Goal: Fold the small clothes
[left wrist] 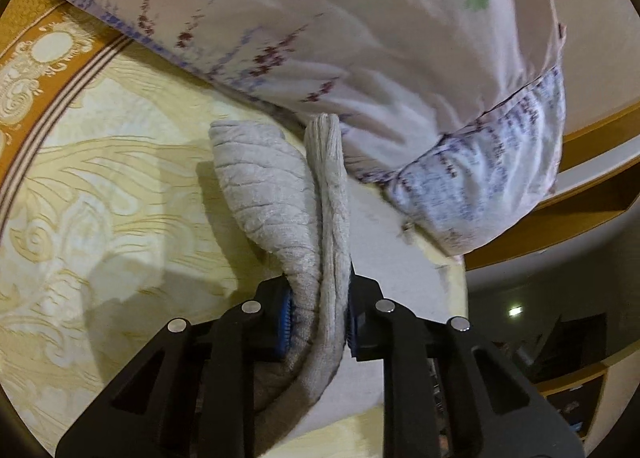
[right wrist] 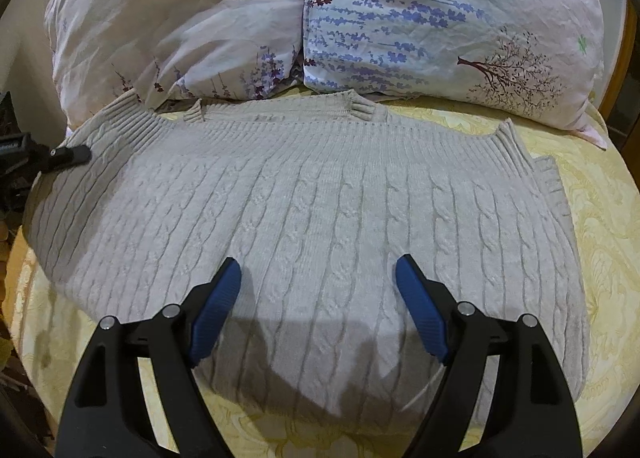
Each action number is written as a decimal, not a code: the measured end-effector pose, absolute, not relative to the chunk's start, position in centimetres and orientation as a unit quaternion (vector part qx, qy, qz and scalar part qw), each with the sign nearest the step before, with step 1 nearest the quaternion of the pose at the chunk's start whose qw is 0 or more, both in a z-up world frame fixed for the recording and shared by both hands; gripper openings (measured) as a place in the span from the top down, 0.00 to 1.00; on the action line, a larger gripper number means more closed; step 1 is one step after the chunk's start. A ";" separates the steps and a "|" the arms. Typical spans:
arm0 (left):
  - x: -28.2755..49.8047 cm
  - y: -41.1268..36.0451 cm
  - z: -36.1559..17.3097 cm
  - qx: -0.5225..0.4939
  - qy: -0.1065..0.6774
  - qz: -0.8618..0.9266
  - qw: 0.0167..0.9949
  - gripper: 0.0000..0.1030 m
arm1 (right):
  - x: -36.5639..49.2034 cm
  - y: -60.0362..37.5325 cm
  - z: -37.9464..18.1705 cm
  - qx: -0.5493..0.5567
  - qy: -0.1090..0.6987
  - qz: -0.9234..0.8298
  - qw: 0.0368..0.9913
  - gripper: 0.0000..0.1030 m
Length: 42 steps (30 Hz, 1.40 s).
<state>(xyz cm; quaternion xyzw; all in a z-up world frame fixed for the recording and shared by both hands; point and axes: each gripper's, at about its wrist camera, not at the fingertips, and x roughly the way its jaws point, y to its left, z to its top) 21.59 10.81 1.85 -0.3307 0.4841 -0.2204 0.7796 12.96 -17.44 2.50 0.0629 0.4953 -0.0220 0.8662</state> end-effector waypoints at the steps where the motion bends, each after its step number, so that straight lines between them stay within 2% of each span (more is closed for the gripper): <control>1: 21.6 10.6 2.3 -0.338 0.480 -0.226 0.778 0.81 | 12.7 -17.7 2.6 0.070 0.493 -0.019 0.867 0.23; 13: 21.0 3.1 5.8 -0.395 0.441 -0.308 0.745 0.82 | 8.8 -22.6 4.5 0.151 0.473 -0.036 0.867 0.23; 17: 21.0 -1.1 4.8 -0.404 0.451 -0.323 0.727 0.82 | 7.9 -24.6 5.6 0.173 0.465 -0.043 0.867 0.23; 25: 19.7 -9.8 0.0 -0.362 0.529 -0.344 0.686 0.80 | 6.6 -29.0 6.9 0.222 0.462 -0.056 0.857 0.22; 27: 19.5 -10.5 0.2 -0.366 0.537 -0.369 0.665 0.71 | 6.3 -30.0 7.3 0.243 0.455 -0.052 0.855 0.23; 29: 19.0 -10.5 1.6 -0.348 0.525 -0.383 0.676 0.37 | 6.5 -31.2 7.8 0.282 0.444 -0.034 0.850 0.23; 32: 17.8 -7.7 4.7 -0.317 0.469 -0.379 0.732 0.27 | 7.0 -32.1 8.3 0.351 0.431 0.017 0.831 0.23; 37: 17.7 -3.6 5.3 -0.244 0.455 -0.266 0.814 0.25 | 10.3 -31.2 6.4 0.436 0.453 0.092 0.772 0.26; 42: 17.8 -2.1 2.2 -0.227 0.508 -0.213 0.803 0.25 | 12.6 -29.6 3.3 0.456 0.498 0.090 0.732 0.46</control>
